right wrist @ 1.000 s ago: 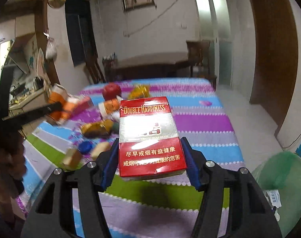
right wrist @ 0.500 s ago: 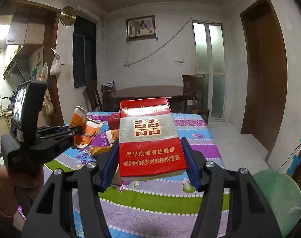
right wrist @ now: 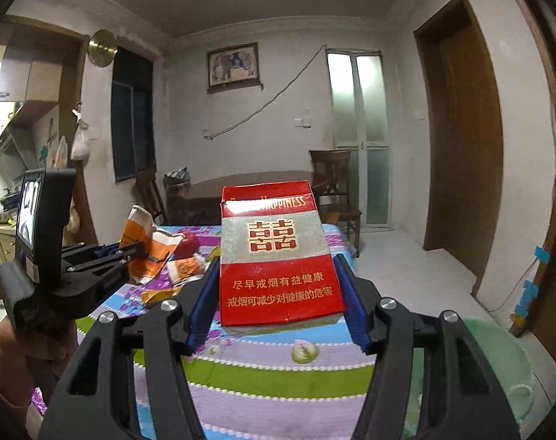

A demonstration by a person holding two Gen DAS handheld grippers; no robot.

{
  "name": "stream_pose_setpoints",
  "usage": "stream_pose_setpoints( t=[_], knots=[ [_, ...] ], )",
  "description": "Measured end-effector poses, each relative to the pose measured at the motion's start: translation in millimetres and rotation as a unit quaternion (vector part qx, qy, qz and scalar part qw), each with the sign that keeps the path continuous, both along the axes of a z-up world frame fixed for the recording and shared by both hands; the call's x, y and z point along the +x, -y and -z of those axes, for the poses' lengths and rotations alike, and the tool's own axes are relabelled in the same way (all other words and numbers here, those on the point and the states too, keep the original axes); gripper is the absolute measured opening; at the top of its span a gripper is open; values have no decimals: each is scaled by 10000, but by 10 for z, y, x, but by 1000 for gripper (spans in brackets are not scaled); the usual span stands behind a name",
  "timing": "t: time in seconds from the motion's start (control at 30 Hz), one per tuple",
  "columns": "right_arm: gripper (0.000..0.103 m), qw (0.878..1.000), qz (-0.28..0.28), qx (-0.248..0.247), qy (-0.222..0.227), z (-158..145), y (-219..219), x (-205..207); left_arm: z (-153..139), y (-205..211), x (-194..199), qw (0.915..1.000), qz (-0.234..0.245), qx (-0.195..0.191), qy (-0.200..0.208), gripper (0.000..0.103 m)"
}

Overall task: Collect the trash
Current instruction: 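Carry the cigarette pack and orange wrapper to the green bin and release both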

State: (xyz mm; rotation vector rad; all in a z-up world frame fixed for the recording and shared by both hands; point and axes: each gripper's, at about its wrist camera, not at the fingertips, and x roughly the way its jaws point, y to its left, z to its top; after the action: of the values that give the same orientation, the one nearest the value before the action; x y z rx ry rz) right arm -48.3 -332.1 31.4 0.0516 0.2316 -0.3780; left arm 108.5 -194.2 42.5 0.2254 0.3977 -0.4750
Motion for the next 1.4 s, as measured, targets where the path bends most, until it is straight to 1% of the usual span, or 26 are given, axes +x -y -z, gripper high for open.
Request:
stream_pose_setpoints(
  t=[0.17, 0.4, 0.67, 0.83, 1.0, 1.07, 1.17, 1.27, 1.4],
  knots=[
    [57, 9997, 241, 3, 27, -66, 163, -145, -42, 254, -102, 9997, 238, 64, 70, 11],
    [57, 9978, 662, -45, 23, -133, 401, -424, -50, 740, -280, 9975, 687, 158, 109, 11],
    [57, 9932, 1160, 96, -21, -142, 757, -760, 25, 1298, -494, 9926, 1151, 351, 139, 11],
    [57, 9894, 1434, 189, -144, -134, 973, -923, 96, 1656, -622, 9879, 1474, 478, 113, 11],
    [57, 9844, 1675, 449, -296, -64, 1198, -1067, 166, 2035, -808, 9814, 1815, 607, 176, 11],
    [57, 9820, 1758, 575, -385, -31, 1286, -1104, 199, 2161, -850, 9778, 1993, 631, 131, 11],
    [57, 9771, 1907, 777, -542, -1, 1429, -1166, 262, 2390, -919, 9713, 2261, 736, 27, 11],
    [57, 9721, 2053, 946, -634, 17, 1563, -1280, 341, 2605, -986, 9651, 2469, 875, 22, 11],
    [57, 9652, 2182, 1219, -774, 78, 1693, -1404, 481, 2878, -1091, 9550, 2776, 1038, -151, 11]
  ],
)
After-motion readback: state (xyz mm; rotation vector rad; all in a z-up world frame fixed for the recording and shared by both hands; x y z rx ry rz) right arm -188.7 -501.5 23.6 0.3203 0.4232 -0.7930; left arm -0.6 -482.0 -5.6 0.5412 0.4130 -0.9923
